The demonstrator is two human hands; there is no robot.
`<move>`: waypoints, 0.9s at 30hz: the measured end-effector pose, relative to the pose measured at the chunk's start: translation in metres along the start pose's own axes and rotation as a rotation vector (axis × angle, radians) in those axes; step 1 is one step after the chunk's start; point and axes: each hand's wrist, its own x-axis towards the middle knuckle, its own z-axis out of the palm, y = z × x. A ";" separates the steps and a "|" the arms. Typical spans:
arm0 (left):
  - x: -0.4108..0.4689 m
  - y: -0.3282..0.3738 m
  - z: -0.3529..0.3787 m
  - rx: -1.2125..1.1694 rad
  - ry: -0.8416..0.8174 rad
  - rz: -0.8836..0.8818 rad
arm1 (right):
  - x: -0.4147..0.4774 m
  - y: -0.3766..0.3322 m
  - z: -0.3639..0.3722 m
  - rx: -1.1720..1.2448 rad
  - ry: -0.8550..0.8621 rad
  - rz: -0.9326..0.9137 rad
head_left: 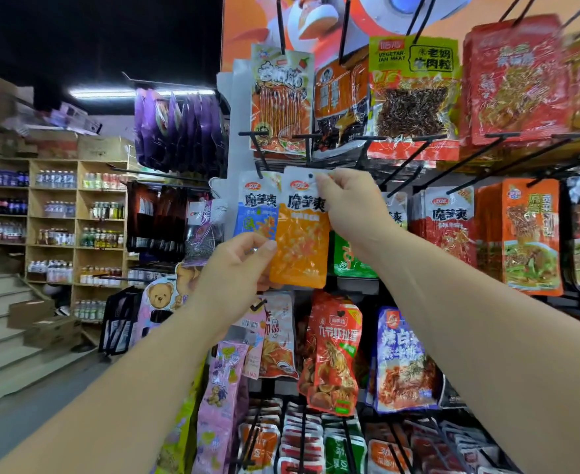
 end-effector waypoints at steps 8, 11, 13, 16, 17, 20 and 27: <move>-0.008 -0.016 -0.009 -0.172 0.081 0.011 | 0.029 -0.006 0.004 -0.150 0.073 -0.007; -0.010 -0.019 -0.006 -0.215 0.099 0.026 | 0.032 -0.006 0.004 -0.154 0.086 -0.021; -0.010 -0.020 -0.005 -0.220 0.107 0.028 | 0.033 -0.007 0.005 -0.147 0.104 -0.030; -0.010 -0.021 -0.003 -0.199 0.106 0.033 | 0.033 -0.008 0.006 -0.154 0.131 -0.028; -0.010 -0.021 -0.003 -0.193 0.108 0.035 | 0.033 -0.008 0.007 -0.158 0.142 -0.035; -0.011 -0.019 -0.001 -0.188 0.107 0.041 | 0.035 -0.008 0.008 -0.171 0.163 -0.053; -0.013 -0.019 -0.006 -0.171 0.085 0.036 | 0.039 0.002 0.005 -0.242 0.109 -0.003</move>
